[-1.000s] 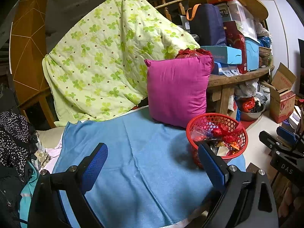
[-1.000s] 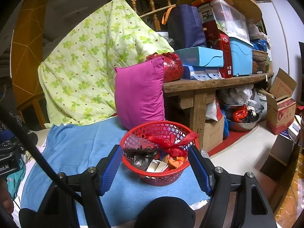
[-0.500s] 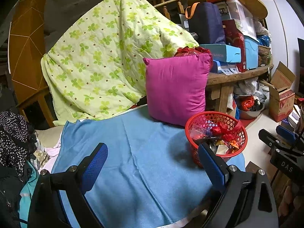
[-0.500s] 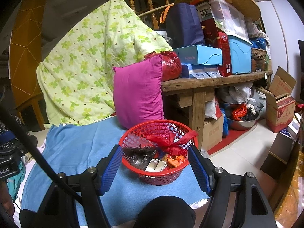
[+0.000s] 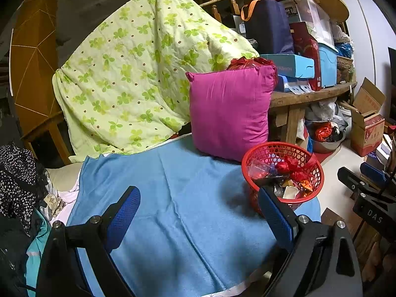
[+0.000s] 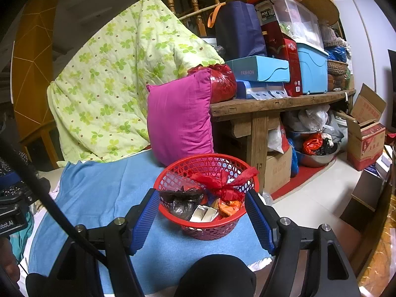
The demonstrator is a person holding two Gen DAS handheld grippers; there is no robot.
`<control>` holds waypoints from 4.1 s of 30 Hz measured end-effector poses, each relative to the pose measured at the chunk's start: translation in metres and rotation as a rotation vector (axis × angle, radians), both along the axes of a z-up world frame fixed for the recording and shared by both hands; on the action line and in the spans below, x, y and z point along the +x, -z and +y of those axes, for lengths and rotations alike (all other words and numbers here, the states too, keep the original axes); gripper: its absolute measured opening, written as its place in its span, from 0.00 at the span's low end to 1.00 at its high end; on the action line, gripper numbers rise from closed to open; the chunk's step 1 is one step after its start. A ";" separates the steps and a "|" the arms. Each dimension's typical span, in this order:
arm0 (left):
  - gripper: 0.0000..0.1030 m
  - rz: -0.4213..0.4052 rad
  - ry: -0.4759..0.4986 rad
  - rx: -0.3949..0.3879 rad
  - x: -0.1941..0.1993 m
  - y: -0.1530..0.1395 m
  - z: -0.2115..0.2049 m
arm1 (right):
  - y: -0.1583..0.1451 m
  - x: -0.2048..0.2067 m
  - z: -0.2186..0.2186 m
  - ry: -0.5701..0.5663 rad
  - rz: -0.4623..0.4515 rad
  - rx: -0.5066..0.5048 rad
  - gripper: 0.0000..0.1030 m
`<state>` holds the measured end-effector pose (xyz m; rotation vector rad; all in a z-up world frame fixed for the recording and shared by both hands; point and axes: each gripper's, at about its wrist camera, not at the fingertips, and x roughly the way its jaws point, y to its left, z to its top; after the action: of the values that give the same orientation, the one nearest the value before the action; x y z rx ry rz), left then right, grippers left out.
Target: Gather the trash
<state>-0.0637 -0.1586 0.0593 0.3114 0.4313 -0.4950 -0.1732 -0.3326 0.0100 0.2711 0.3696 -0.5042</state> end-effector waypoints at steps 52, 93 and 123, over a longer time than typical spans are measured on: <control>0.93 0.020 0.017 0.015 0.003 0.009 0.003 | 0.005 -0.003 0.001 0.019 0.003 0.010 0.72; 0.93 0.028 0.035 0.032 0.004 0.015 0.000 | 0.010 0.002 -0.007 0.047 0.032 0.025 0.72; 0.93 0.042 0.050 0.043 0.004 0.021 0.003 | 0.016 0.003 -0.010 0.050 0.044 0.027 0.72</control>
<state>-0.0594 -0.1560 0.0388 0.3542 0.4765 -0.5428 -0.1697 -0.3424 -0.0060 0.2962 0.4139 -0.5552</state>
